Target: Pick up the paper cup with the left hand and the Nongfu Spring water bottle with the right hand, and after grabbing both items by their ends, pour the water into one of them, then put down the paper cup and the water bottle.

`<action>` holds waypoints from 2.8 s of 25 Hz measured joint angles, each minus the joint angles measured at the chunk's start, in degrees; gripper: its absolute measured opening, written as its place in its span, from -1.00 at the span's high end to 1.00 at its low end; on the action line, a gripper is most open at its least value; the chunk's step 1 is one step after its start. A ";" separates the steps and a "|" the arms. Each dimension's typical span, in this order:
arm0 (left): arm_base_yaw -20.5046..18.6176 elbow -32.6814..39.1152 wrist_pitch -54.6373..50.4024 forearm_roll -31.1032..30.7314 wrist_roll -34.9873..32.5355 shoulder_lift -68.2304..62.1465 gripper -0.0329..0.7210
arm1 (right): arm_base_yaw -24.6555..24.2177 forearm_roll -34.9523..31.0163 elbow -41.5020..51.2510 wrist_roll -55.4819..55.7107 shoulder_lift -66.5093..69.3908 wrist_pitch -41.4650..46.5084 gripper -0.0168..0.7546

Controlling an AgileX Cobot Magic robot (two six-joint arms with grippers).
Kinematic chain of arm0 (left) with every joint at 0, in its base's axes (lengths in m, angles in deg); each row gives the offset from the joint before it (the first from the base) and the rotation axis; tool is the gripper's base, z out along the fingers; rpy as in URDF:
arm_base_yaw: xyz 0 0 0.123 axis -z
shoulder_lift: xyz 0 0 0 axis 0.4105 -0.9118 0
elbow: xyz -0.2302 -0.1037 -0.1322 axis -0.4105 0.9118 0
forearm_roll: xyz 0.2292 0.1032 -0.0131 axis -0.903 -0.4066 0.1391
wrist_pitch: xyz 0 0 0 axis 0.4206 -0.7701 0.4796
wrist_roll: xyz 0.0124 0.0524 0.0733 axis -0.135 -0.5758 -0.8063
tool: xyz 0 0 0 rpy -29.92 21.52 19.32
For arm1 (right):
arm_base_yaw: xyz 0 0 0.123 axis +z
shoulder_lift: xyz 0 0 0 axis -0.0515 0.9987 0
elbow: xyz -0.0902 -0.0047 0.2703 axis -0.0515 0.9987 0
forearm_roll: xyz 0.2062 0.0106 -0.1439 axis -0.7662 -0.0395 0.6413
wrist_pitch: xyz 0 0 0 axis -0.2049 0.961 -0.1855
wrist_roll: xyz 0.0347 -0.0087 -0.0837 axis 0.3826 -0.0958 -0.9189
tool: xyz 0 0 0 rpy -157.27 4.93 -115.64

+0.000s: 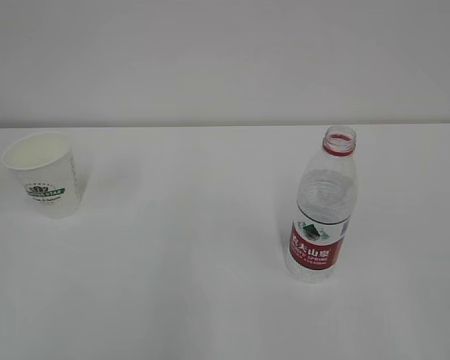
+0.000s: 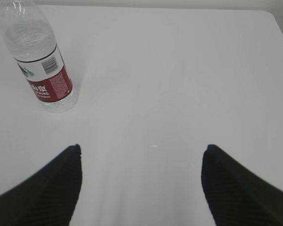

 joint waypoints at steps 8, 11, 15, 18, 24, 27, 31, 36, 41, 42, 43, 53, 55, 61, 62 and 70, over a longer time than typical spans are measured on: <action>0.00 0.00 0.00 0.00 0.00 0.00 -0.46 | 0.00 0.00 0.00 0.00 0.00 0.00 -0.58; 0.00 0.00 0.00 0.00 0.00 0.00 -0.46 | 0.00 0.00 0.00 0.00 0.00 0.00 -0.58; 0.00 0.00 0.00 0.00 0.00 0.00 -0.46 | 0.00 0.00 0.00 0.00 0.00 0.00 -0.58; 0.00 0.00 0.00 0.00 0.00 0.00 -0.46 | 0.00 0.00 0.00 0.00 0.00 0.00 -0.58; 0.00 0.00 0.00 0.00 0.00 0.00 -0.46 | 0.00 0.00 0.00 0.00 0.00 0.00 -0.58; 0.00 0.00 0.02 0.00 0.00 0.00 -0.46 | 0.00 0.00 0.00 0.00 0.00 0.00 -0.58; 0.00 0.00 0.72 0.00 0.00 0.00 -0.46 | 0.00 0.00 0.00 0.00 0.00 -0.30 -0.58; 0.00 -0.65 12.86 -0.11 0.00 0.00 -0.46 | 0.00 0.00 -0.20 0.00 3.42 -0.52 -0.58; 0.00 -0.80 19.41 -1.75 0.00 -2.33 -0.46 | 0.00 0.00 -0.43 0.00 8.68 -1.00 -0.58; 0.00 -0.80 19.99 -1.75 0.00 -3.64 -0.46 | 0.00 0.00 -0.77 0.00 9.18 -1.36 -0.58; 0.00 -0.80 20.60 -1.75 0.00 -4.79 -0.46 | 0.00 -0.10 -1.03 0.00 9.66 -2.24 -0.58; 0.00 -0.80 26.01 -2.62 0.00 -17.16 -0.29 | 0.00 -0.22 -3.63 0.00 15.62 -13.59 -0.58; 0.00 -0.80 28.32 -2.84 0.00 -18.71 -0.28 | 0.00 -0.22 -3.63 0.00 16.84 -15.57 -0.58; 0.00 -0.80 35.41 -3.38 0.00 -21.92 -0.27 | 0.00 -0.22 -3.63 0.00 19.50 -23.94 -0.58; 0.00 -0.80 36.43 -3.52 0.00 -22.56 -0.27 | 0.00 -0.22 -3.63 0.00 20.02 -25.17 -0.58; 0.00 -0.69 46.43 -3.95 0.00 -29.63 -0.26 | 0.00 -0.25 -3.63 0.00 23.59 -35.56 -0.57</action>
